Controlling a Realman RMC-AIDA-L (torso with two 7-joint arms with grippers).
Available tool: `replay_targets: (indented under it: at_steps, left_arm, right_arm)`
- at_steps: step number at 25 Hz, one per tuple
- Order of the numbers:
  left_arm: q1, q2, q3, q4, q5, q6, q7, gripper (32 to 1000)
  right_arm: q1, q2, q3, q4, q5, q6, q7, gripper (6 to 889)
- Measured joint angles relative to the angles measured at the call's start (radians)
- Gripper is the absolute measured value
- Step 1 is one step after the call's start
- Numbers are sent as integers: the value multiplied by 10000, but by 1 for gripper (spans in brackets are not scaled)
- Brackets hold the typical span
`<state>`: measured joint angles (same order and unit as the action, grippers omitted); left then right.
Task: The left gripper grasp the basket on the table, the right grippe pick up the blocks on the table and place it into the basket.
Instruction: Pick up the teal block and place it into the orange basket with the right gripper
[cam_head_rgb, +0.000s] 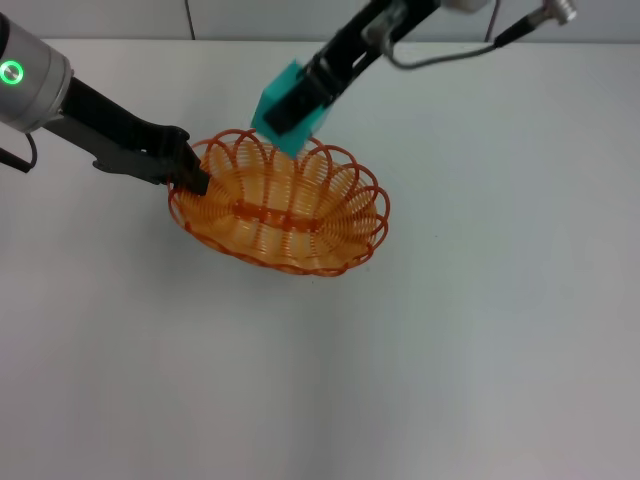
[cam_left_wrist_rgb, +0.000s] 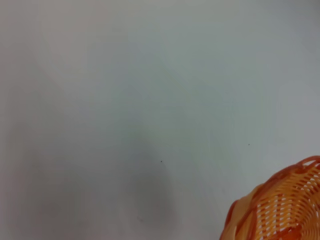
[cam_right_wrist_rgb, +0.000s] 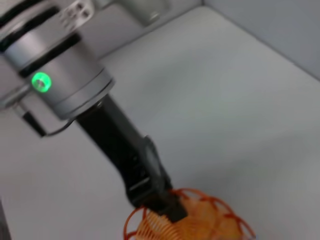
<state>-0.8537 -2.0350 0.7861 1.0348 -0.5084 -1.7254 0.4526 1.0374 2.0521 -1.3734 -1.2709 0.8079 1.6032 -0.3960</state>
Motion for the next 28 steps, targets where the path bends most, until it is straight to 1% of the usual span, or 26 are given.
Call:
replay_targets:
  at_steps: [6, 9, 14, 16, 20, 24, 28]
  left_arm:
    - [0, 6, 12, -8, -33, -2, 0, 97]
    - [0, 10, -10, -10, -36, -3, 0, 97]
    - [-5, 11, -25, -10, -49, 2, 0, 97]
    - [-15, 11, -25, -10, -53, 7, 0, 97]
    - [-23, 11, -23, -10, -54, 31, 2, 97]
    - [-23, 4, -23, -10, -54, 79, 12, 97]
    - [-23, -6, -23, -9, -55, 116, 15, 97]
  right_arm:
    - [34, 34, -1052, -24, -21, 23, -14, 601]
    - [37, 39, -1488, 2, -98, 13, -23, 605]
    - [10, 86, -1994, 43, -671, -152, -64, 612]
    - [-28, 103, -2080, 181, -732, -278, -149, 615]
    - [-36, 125, -2095, 463, -721, -415, -359, 621]
    - [-34, 138, -2101, 596, -717, -490, -419, 627]
    - [-45, 153, -2107, 787, -667, -777, -439, 633]
